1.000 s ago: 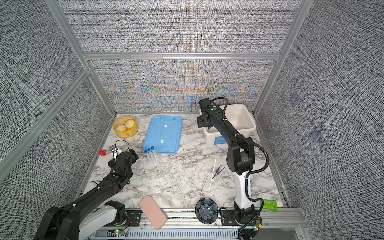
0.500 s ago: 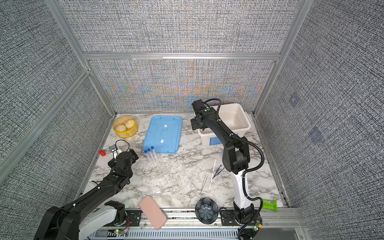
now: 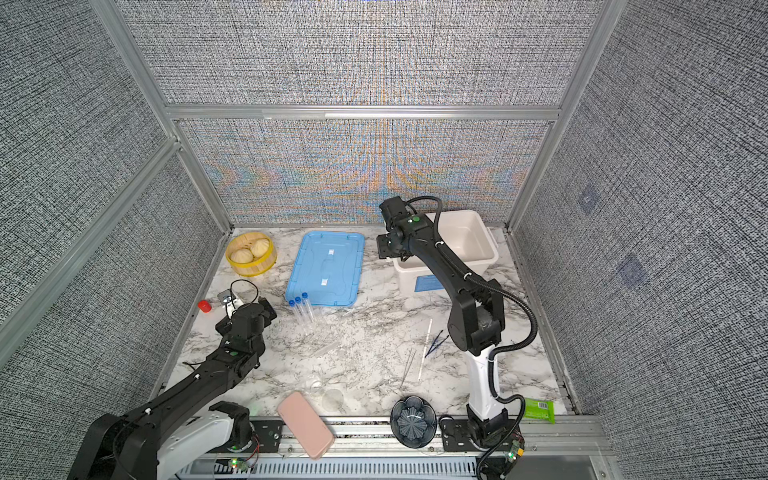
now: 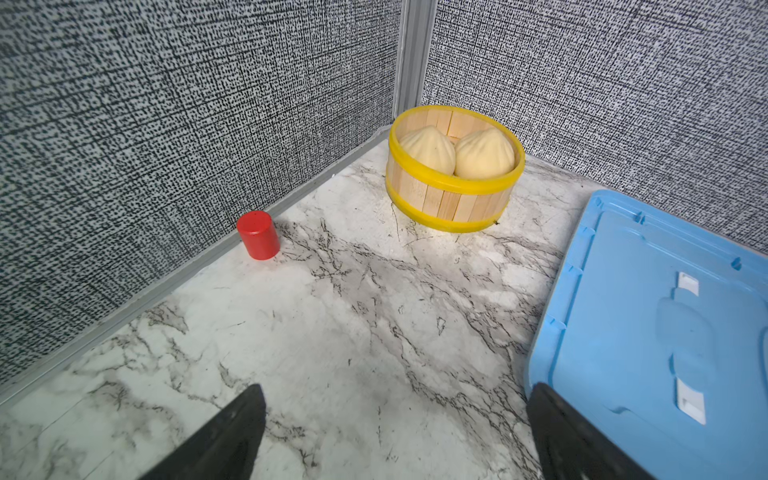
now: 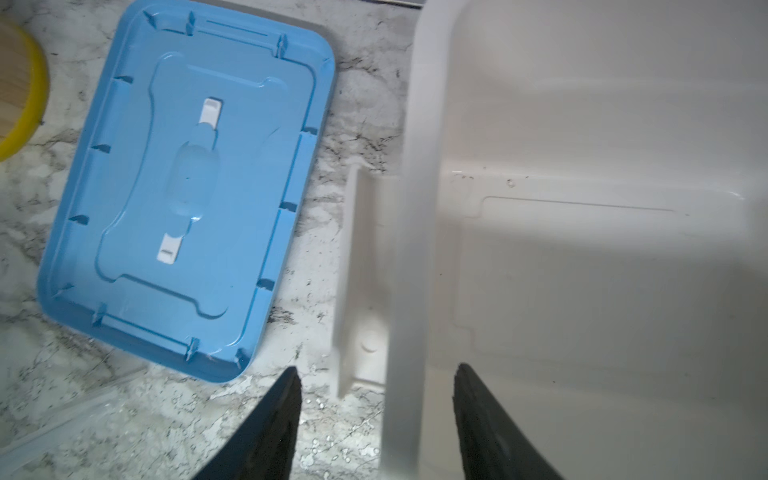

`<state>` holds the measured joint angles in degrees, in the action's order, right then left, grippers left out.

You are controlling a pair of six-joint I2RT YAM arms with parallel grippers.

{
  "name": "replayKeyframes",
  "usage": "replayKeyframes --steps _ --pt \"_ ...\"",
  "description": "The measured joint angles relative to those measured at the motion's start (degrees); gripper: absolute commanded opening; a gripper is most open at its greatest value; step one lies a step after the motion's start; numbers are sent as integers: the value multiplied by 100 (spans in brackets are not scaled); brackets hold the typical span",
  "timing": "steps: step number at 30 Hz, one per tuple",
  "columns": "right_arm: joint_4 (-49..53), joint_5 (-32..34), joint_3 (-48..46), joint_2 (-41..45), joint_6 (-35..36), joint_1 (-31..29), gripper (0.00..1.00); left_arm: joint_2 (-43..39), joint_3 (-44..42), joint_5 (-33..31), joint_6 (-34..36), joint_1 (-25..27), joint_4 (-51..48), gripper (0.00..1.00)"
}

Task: Organize the chemistry lab equipment

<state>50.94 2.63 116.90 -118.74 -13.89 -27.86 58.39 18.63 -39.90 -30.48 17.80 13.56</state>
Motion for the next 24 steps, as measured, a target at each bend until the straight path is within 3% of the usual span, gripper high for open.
replayKeyframes --steps 13,24 --pt "-210 -887 -37 11 -378 -219 59 -2 0 0 0 0 0 99" --pt "-520 -1528 -568 608 -684 -334 67 -120 2 2 2 0 -37 99"
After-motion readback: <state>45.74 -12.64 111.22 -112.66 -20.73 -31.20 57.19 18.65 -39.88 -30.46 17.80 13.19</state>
